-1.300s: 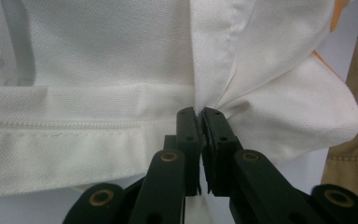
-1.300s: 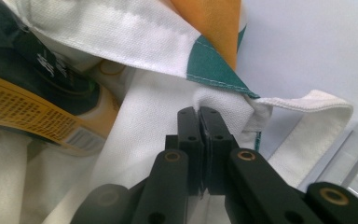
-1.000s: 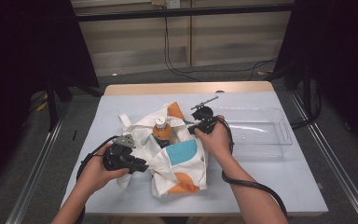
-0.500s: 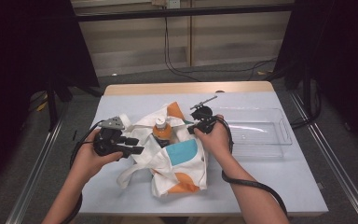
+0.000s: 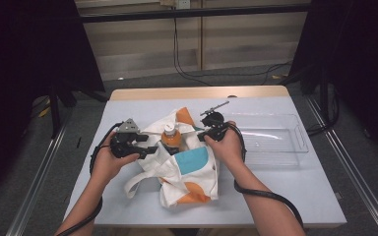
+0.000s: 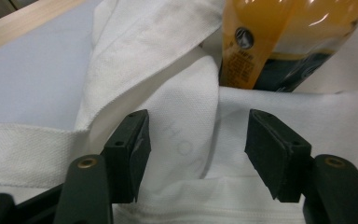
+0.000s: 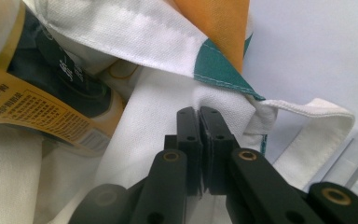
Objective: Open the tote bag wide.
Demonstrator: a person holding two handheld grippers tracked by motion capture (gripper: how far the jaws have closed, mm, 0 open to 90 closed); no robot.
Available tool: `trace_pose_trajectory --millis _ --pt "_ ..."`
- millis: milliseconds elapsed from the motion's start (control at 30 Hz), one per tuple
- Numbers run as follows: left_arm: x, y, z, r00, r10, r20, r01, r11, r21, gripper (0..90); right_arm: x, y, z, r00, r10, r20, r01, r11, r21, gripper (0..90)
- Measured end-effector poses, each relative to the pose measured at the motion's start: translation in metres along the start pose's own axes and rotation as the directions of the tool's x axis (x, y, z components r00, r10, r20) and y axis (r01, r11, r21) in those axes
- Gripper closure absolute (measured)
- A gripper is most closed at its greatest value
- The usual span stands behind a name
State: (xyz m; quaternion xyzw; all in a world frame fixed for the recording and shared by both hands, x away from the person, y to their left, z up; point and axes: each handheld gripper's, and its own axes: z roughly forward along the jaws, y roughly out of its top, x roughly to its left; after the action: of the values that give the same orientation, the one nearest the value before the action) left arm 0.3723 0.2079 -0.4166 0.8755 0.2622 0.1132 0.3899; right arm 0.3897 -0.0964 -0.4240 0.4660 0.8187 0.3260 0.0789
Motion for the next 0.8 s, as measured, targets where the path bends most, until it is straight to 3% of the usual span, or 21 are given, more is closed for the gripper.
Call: trace_pose_trajectory --millis 33,133,300,367,567,800 --pt "0.0 -0.001 0.002 0.9999 -0.014 -0.009 0.014 0.9999 0.0 43.8 -0.001 0.0 0.0 1.0 -0.001 0.0 0.001 1.0 -0.003 87.9" --pt "0.004 -0.001 0.003 0.9999 -0.001 -0.017 0.001 0.9996 0.029 56.1 0.0 0.0 0.0 1.0 0.003 -0.004 -0.003 1.0 0.0 87.9" --pt "0.001 -0.001 0.011 0.9993 -0.006 0.037 0.004 0.997 0.077 77.7 0.001 0.0 0.001 1.0 0.009 -0.004 -0.009 0.9999 0.005 88.0" --pt "0.001 -0.003 0.015 0.9984 -0.02 0.052 0.016 0.9976 0.067 85.0 0.001 0.0 0.001 0.9999 0.01 -0.005 -0.01 0.9999 0.005 88.0" --pt "0.005 -0.011 0.014 0.9963 -0.058 0.063 0.054 0.9959 0.073 90.0 -0.001 0.0 0.001 1.0 0.0 -0.006 0.0 1.0 0.0 88.2" --pt "0.008 -0.022 0.012 0.9935 -0.1 0.055 0.092 0.9868 0.134 90.0 -0.004 -0.002 0.001 0.9999 0.013 -0.001 -0.013 0.9998 0.016 88.8"
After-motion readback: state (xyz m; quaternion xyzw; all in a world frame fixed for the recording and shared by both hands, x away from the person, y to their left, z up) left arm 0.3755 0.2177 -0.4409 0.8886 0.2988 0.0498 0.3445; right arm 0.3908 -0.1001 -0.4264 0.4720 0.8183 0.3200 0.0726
